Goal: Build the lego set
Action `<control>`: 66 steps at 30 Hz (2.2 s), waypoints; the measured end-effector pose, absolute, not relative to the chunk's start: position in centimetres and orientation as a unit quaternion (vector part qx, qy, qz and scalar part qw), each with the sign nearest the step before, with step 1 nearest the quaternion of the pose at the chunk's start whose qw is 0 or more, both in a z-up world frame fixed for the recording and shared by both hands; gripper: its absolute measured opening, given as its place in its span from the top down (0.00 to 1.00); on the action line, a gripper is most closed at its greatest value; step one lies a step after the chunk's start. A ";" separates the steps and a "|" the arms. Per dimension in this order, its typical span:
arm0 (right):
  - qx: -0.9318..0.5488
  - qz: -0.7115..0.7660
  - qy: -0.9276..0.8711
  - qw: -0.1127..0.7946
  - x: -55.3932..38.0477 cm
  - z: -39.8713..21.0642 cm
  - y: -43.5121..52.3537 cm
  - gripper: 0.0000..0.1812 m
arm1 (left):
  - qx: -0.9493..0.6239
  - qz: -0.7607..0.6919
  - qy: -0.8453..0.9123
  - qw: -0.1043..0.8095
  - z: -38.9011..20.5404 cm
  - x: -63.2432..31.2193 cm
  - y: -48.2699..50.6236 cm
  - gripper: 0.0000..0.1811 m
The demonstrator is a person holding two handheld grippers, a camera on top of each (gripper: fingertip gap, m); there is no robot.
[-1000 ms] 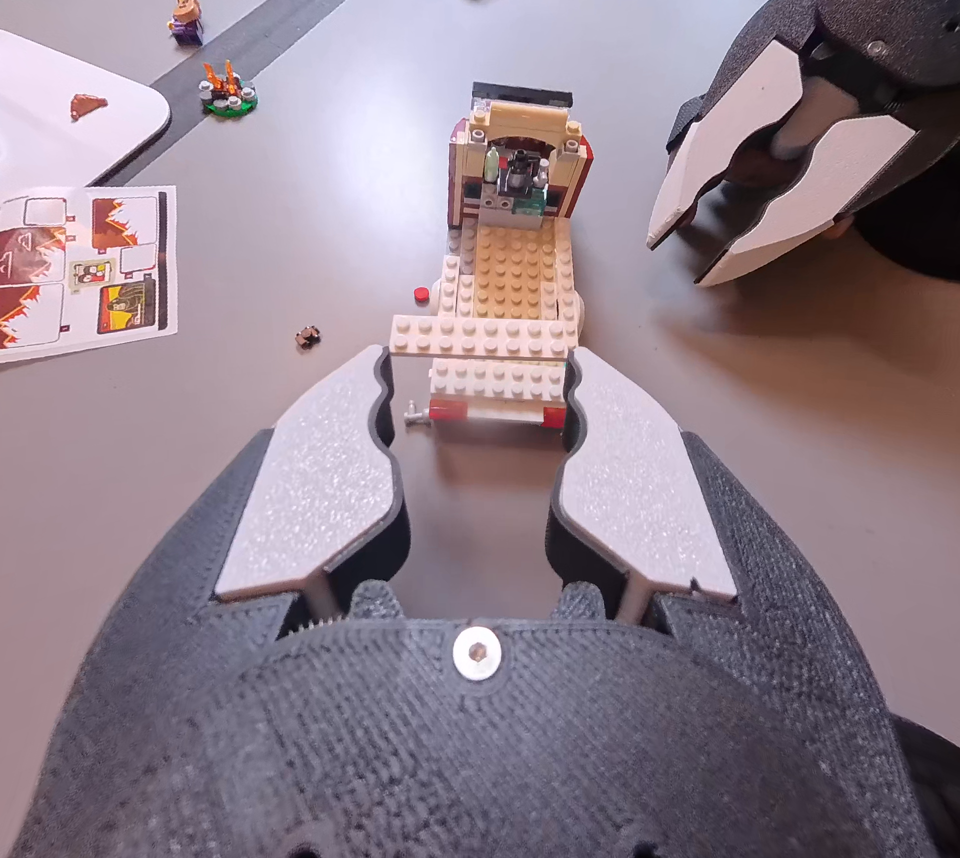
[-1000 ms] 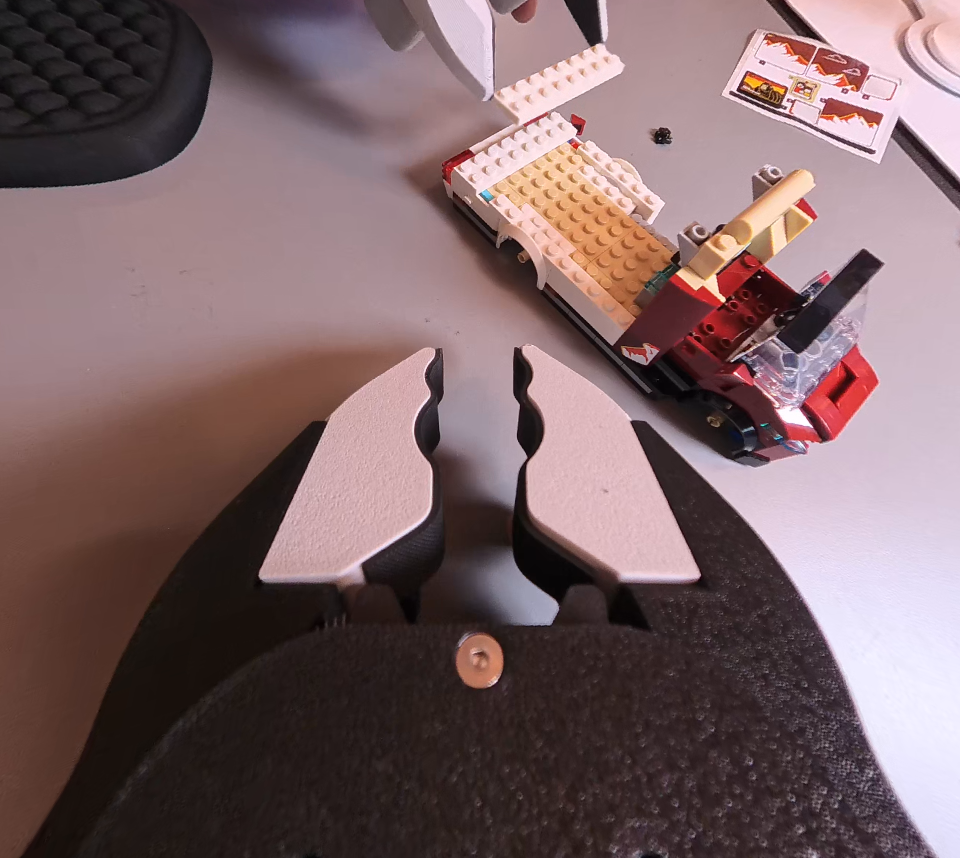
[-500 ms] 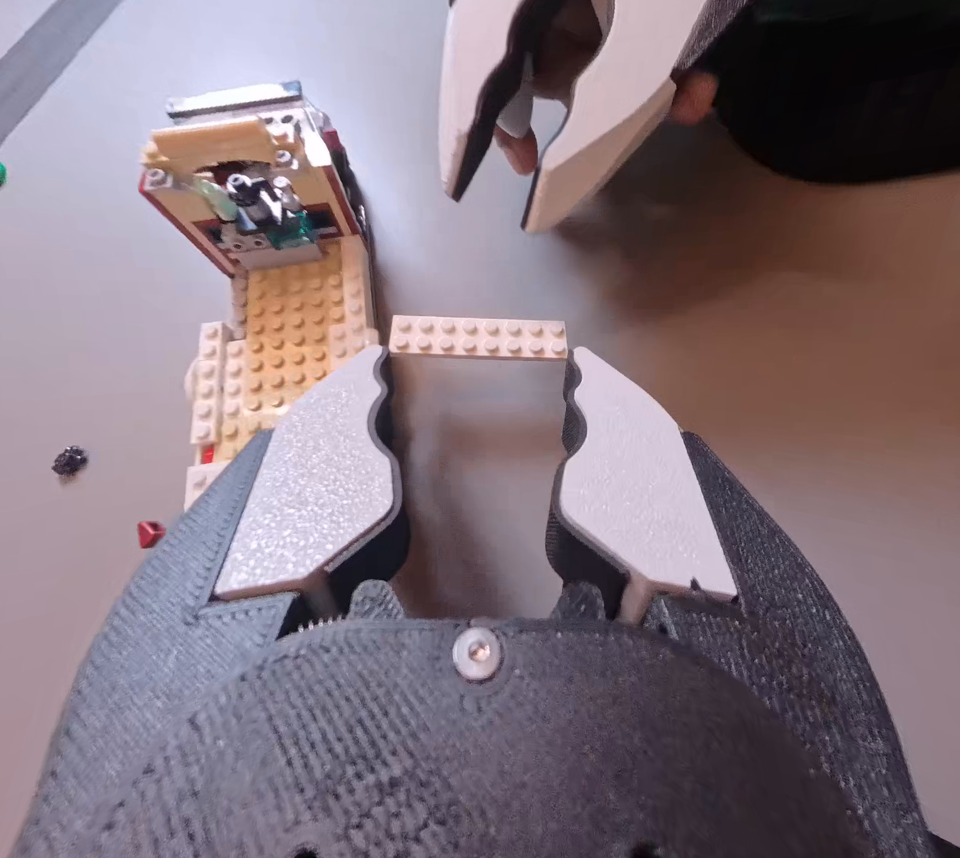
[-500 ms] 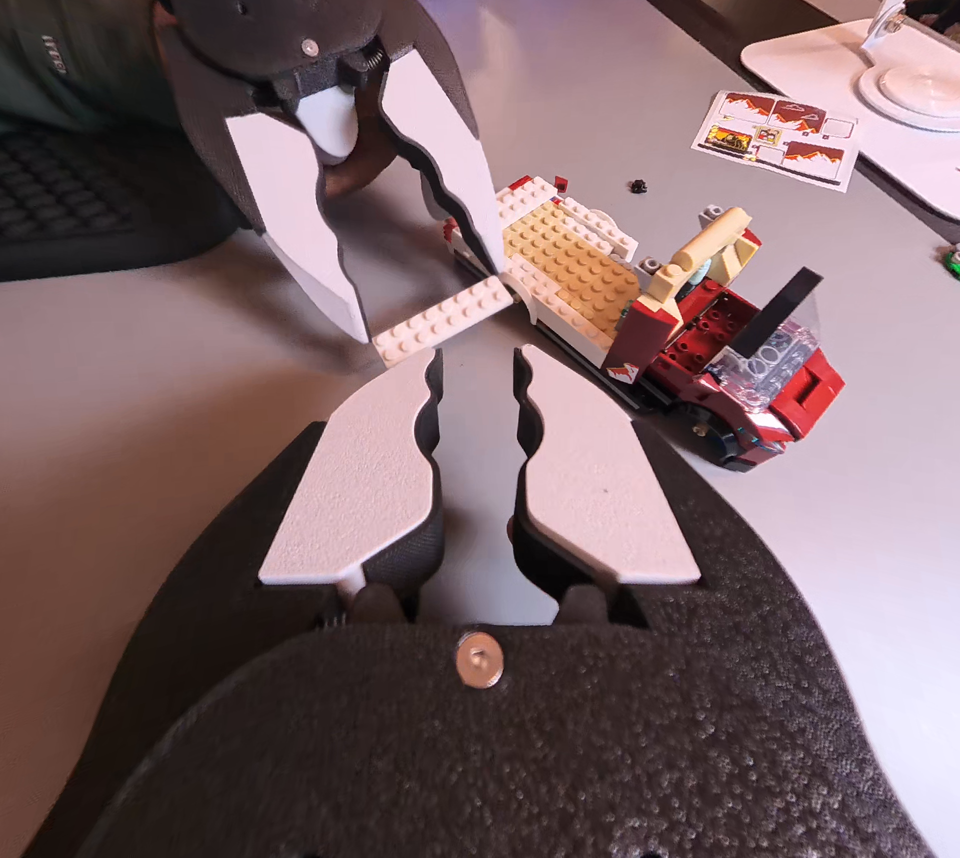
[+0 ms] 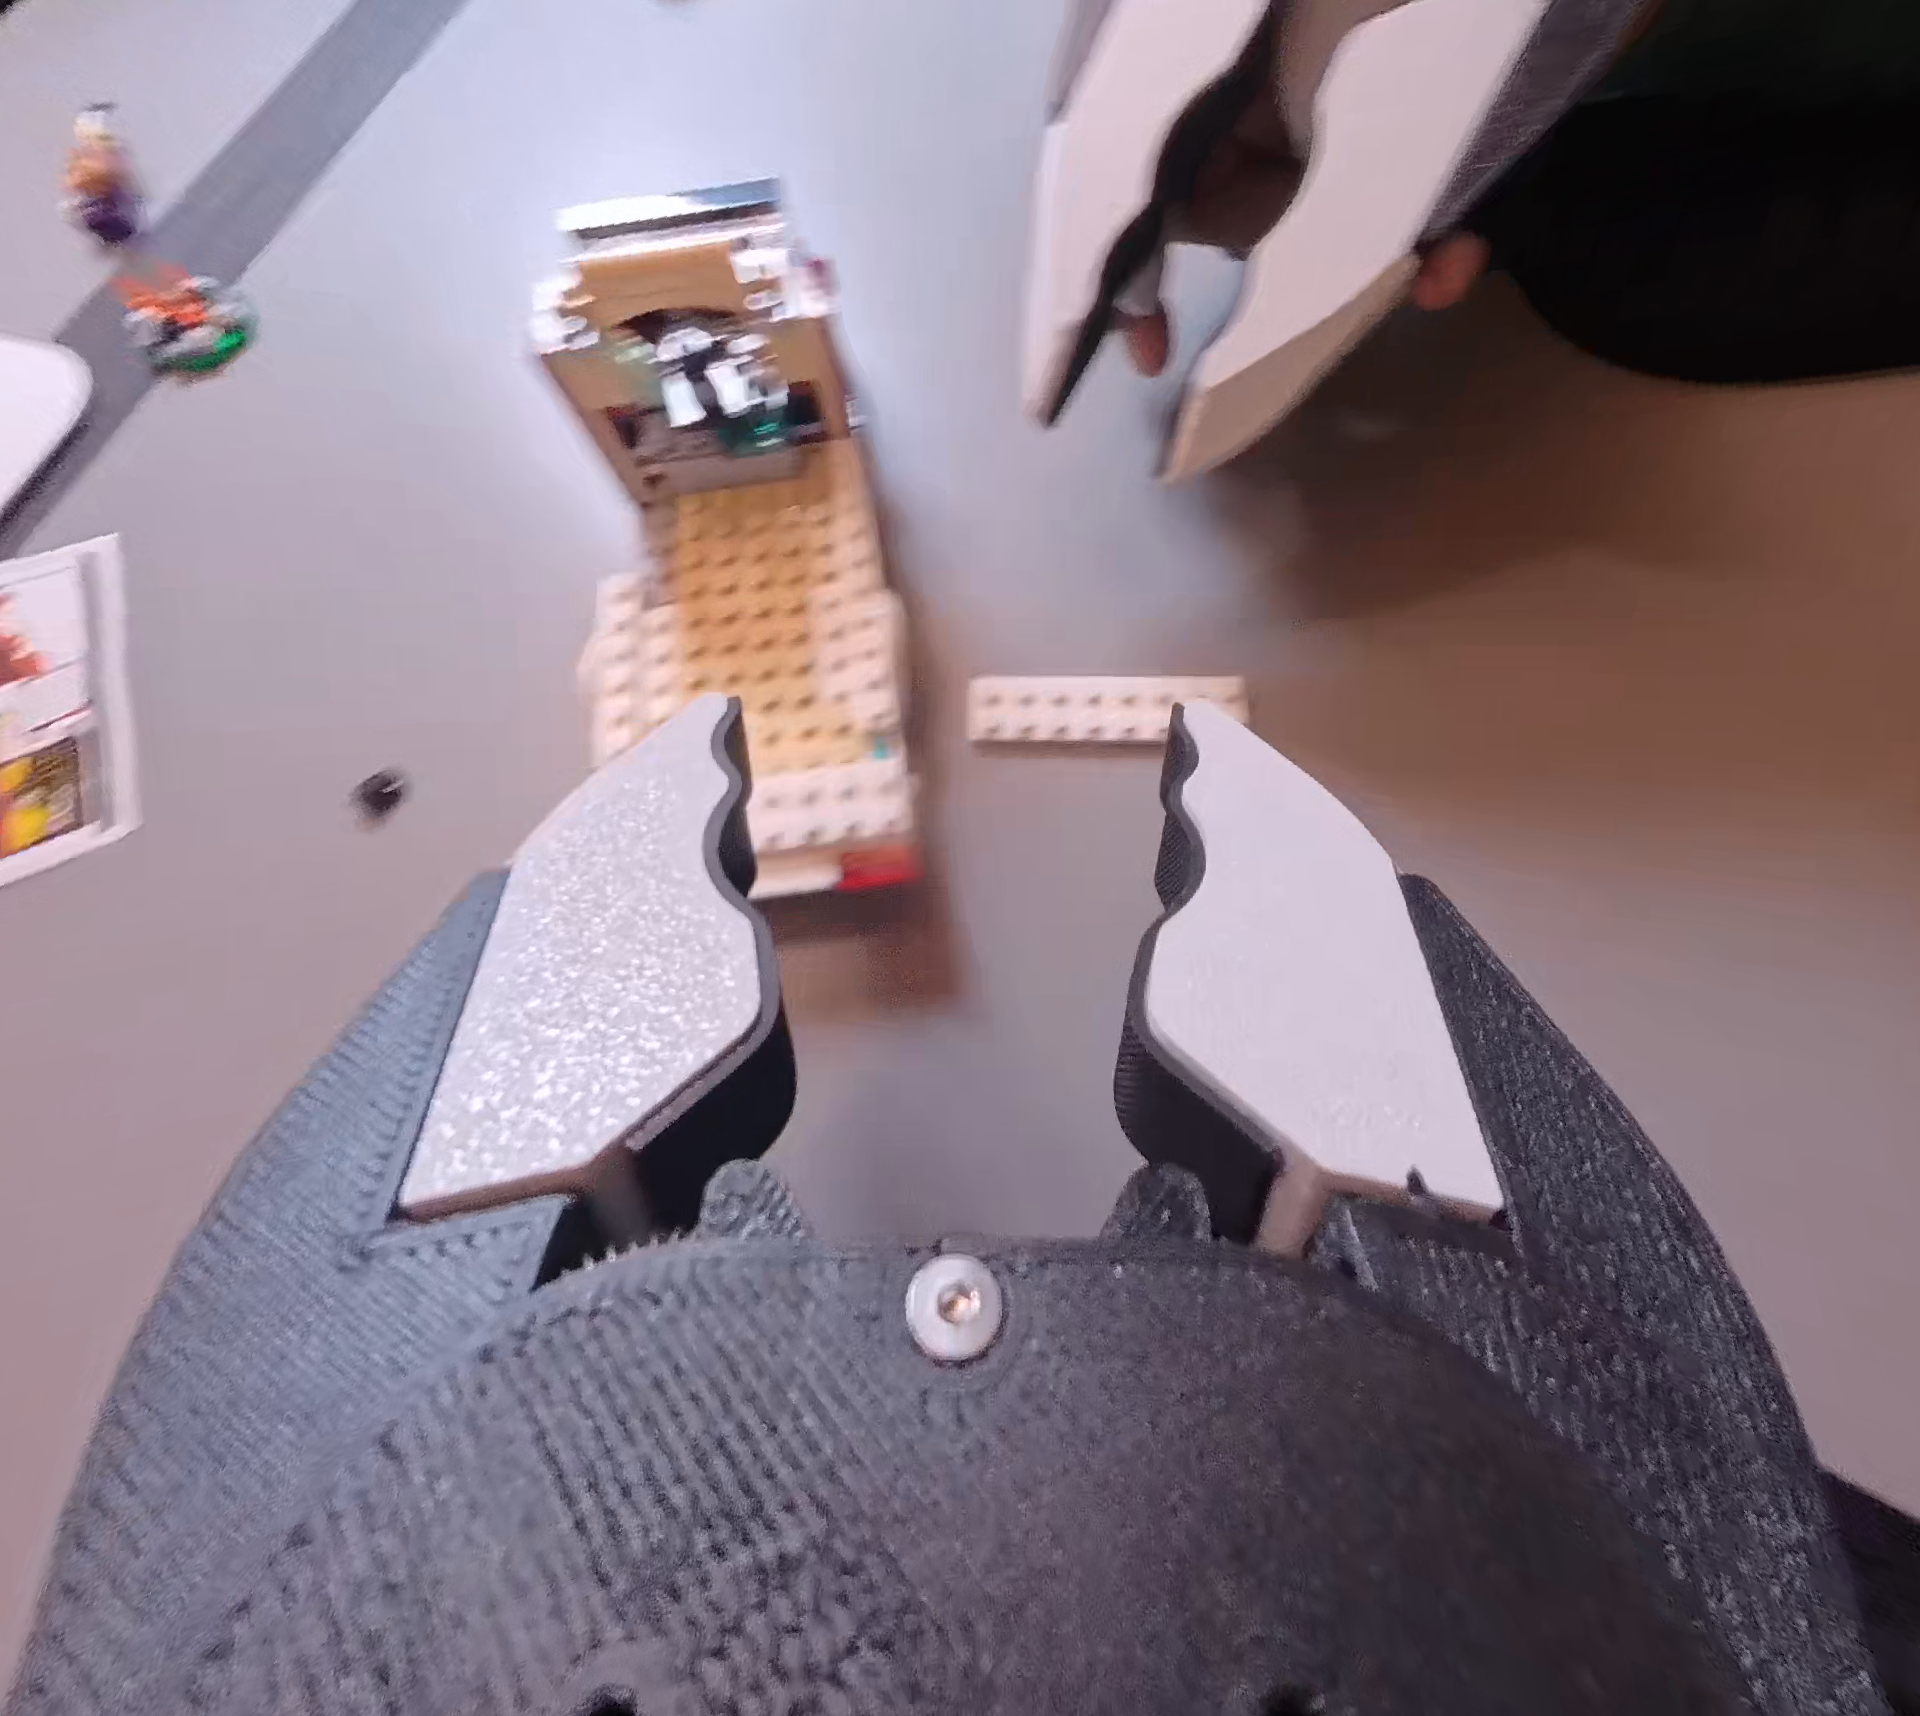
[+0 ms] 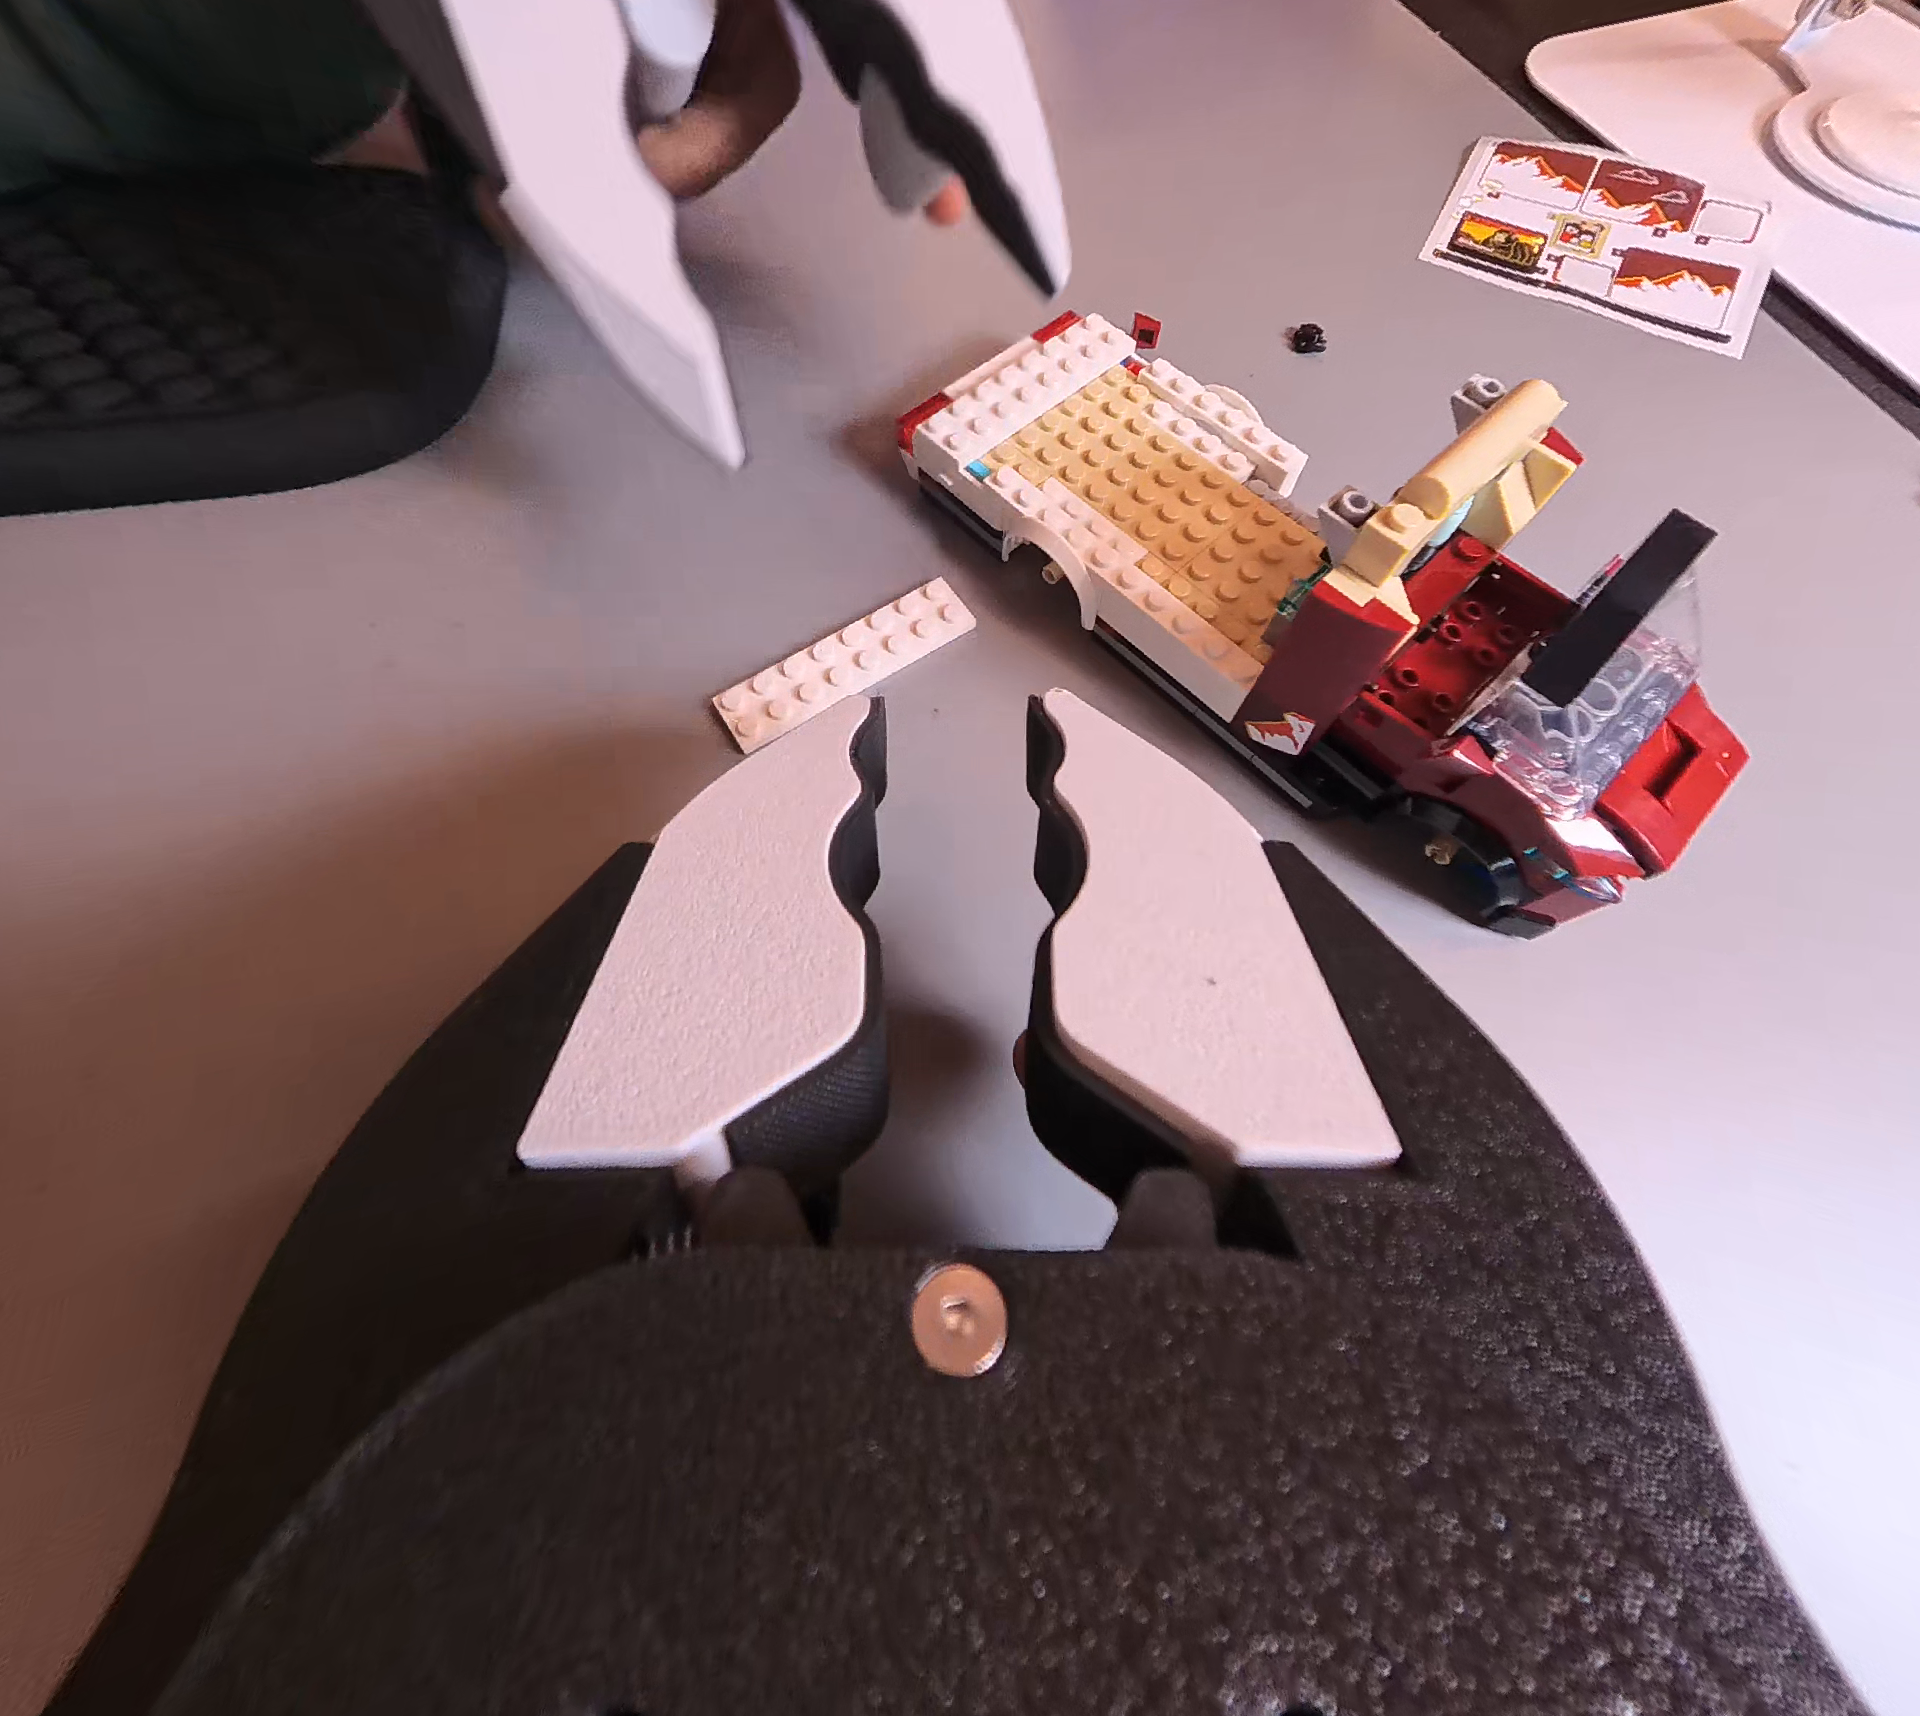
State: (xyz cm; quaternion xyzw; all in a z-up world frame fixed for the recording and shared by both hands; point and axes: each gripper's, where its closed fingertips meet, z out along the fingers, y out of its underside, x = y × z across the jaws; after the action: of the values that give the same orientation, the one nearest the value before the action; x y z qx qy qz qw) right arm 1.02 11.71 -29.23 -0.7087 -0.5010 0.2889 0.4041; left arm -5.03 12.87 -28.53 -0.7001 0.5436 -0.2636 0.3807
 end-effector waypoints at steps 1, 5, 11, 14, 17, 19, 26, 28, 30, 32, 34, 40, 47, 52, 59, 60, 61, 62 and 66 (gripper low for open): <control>-0.709 0.289 -0.501 0.404 1.0 -29.3 11.7 0.86 | -0.712 -0.259 0.531 0.379 -28.5 -6.2 13.9 0.57; -0.711 0.287 -0.502 0.400 0.9 -29.5 11.7 0.86 | -0.746 -0.249 0.508 0.352 -30.3 -9.1 15.9 0.55; -0.712 0.290 -0.503 0.396 0.9 -29.8 11.6 0.86 | -0.749 -0.254 0.514 0.331 -32.3 -7.8 16.3 0.53; -0.711 0.288 -0.502 0.400 0.6 -29.7 11.6 0.86 | -0.754 -0.233 0.513 0.337 -32.6 -7.3 16.4 0.59; -0.717 0.291 -0.490 0.403 0.0 -29.1 11.8 0.86 | -0.750 -0.237 0.521 0.332 -32.4 -6.4 14.8 0.60; -0.723 0.295 -0.477 0.404 -0.7 -28.4 12.0 0.85 | -0.735 -0.235 0.548 0.324 -32.4 -5.9 13.2 0.62; -0.764 0.255 -0.490 0.332 -2.6 -30.0 11.5 0.84 | -0.697 -0.252 0.588 0.324 -32.2 -5.3 12.3 0.71; -0.775 0.244 -0.497 0.305 -2.8 -30.6 11.4 0.85 | -0.694 -0.263 0.588 0.322 -32.3 -5.0 12.3 0.74; -0.784 0.230 -0.502 0.283 -3.0 -31.0 11.3 0.86 | -0.688 -0.266 0.593 0.322 -32.6 -4.6 12.0 0.77; -0.789 0.206 -0.510 0.275 -2.9 -31.1 11.5 0.88 | -0.684 -0.255 0.596 0.335 -32.8 -4.4 12.1 0.80; -0.789 0.196 -0.519 0.263 -3.1 -31.2 11.3 0.91 | -0.687 -0.262 0.586 0.340 -32.7 -4.3 12.1 0.82; -0.787 0.175 -0.526 0.271 -3.1 -31.2 11.3 0.91 | -0.696 -0.258 0.575 0.344 -32.7 -4.2 12.0 0.83; -0.775 0.201 -0.504 0.324 -3.1 -31.1 11.3 0.92 | -0.710 -0.251 0.558 0.348 -32.7 -4.1 12.0 0.83; -0.729 0.212 -0.529 0.380 -4.2 -30.0 10.2 1.00 | -0.718 -0.248 0.546 0.353 -32.6 -3.9 12.3 0.92; -0.726 0.191 -0.506 0.425 -2.4 -27.5 12.3 0.99 | -0.717 -0.251 0.546 0.353 -32.5 -4.2 12.6 0.84; -0.736 0.201 -0.500 0.409 -1.9 -27.7 12.6 0.95 | -0.717 -0.253 0.547 0.350 -32.6 -4.2 12.6 0.84; -0.746 0.202 -0.502 0.387 -1.5 -28.1 12.7 0.89 | -0.715 -0.256 0.550 0.348 -32.6 -4.0 12.6 0.83; -0.753 0.192 -0.510 0.369 -1.1 -28.7 12.8 0.84 | -0.710 -0.264 0.552 0.348 -32.5 -3.7 12.5 0.83; -0.744 0.141 -0.566 0.325 -0.8 -30.7 12.5 0.79 | -0.700 -0.261 0.562 0.355 -32.2 -3.4 12.5 0.81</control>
State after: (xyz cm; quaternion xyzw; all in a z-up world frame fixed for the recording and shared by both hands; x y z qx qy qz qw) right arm -0.80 12.48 -30.69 -0.7442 -0.5659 0.1411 0.3255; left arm -3.43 12.48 -32.16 -0.6999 0.5619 -0.2612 0.3551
